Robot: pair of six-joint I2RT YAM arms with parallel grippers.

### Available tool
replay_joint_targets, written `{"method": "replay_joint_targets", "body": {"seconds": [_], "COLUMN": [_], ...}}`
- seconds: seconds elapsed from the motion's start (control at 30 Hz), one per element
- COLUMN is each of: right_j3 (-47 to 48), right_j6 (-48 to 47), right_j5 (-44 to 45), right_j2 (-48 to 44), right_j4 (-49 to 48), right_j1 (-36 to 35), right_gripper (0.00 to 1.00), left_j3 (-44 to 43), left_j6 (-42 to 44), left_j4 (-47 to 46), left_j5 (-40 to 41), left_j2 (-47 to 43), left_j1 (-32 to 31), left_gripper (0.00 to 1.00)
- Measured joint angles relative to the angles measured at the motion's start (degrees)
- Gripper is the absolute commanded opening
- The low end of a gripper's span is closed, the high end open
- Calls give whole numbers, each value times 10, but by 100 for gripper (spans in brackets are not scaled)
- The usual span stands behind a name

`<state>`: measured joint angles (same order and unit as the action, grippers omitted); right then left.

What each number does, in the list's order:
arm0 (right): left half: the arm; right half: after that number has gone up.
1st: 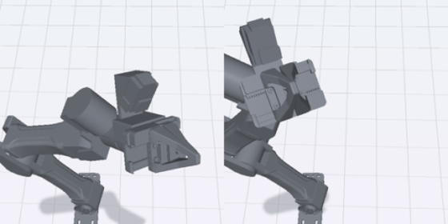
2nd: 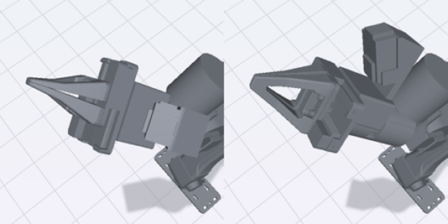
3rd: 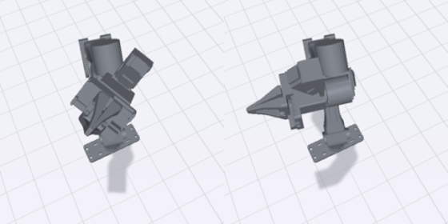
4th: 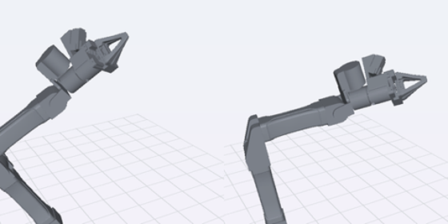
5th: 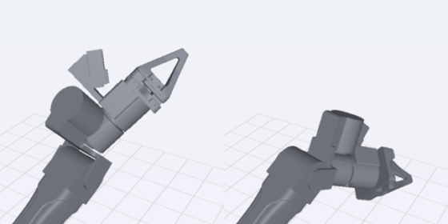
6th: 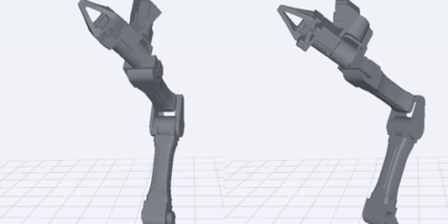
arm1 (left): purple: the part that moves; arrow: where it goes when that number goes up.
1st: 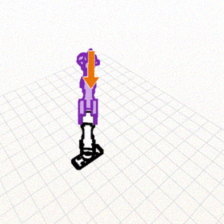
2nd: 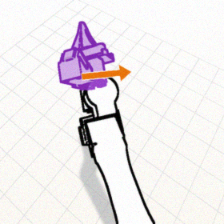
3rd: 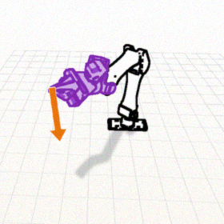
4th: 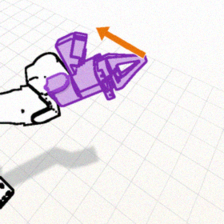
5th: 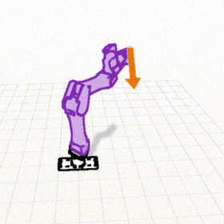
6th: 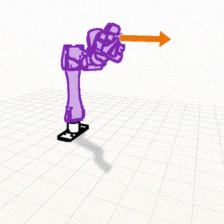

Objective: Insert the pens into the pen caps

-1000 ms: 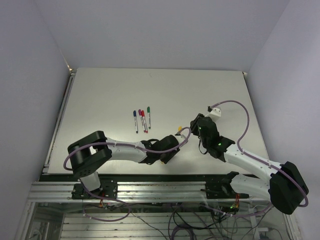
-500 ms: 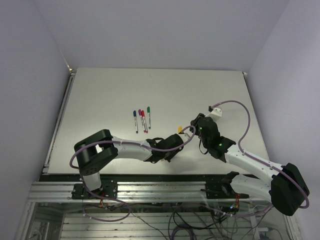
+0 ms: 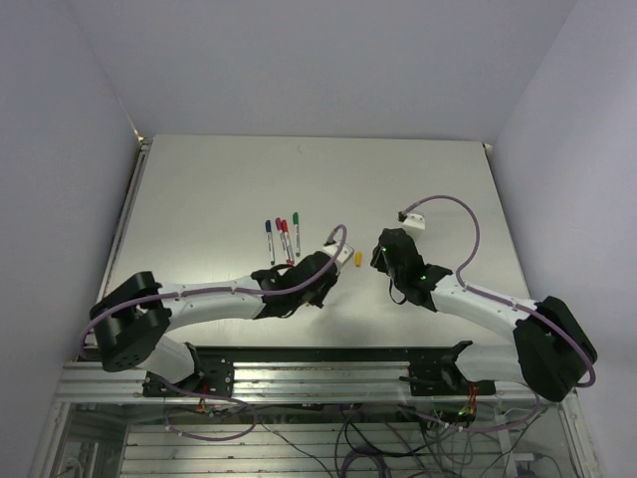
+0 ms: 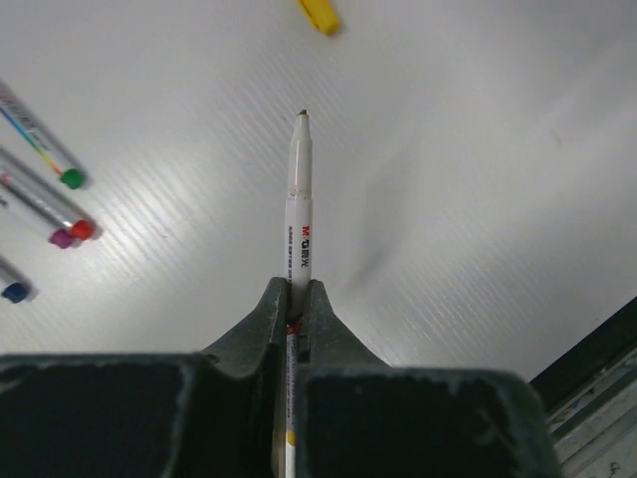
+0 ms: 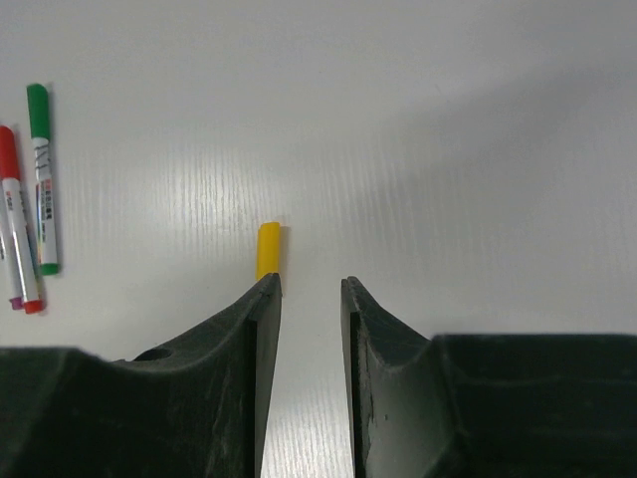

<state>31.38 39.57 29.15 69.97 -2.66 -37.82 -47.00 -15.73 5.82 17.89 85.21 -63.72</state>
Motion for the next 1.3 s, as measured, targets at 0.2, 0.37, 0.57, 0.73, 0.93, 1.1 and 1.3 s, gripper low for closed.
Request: {"method": "replay_joint_targets", "body": {"seconds": [0.2,0.37,0.57,0.73,0.93,1.1,1.3], "right_j3": [33,52,80,97,101,103,119], "right_j6": [-30,-46,-63,-72,-74,-75,-79], "right_j5": [-35,-63,-92,-105,-105,-100,-92], "right_j2": [72,121,175,211,229,238,260], "right_j4": [-5,-17,-34,-40,-40,-39,-38], "right_j1": [0,0,0,0,0,0,0], "right_gripper": [32,32,32,31,30,29,20], "left_j3": [29,63,89,97,100,101,101], "left_j6": [-30,-61,-87,-94,-96,-96,-96], "left_j4": [-24,-39,-55,-65,-82,-88,-91], "left_j5": [-7,-26,-56,-73,-90,-99,-106], "left_j2": [-52,-71,-84,-92,-94,-94,-94], "left_j1": [50,88,120,134,139,141,141], "left_gripper": [7,7,7,7,7,7,7]}}
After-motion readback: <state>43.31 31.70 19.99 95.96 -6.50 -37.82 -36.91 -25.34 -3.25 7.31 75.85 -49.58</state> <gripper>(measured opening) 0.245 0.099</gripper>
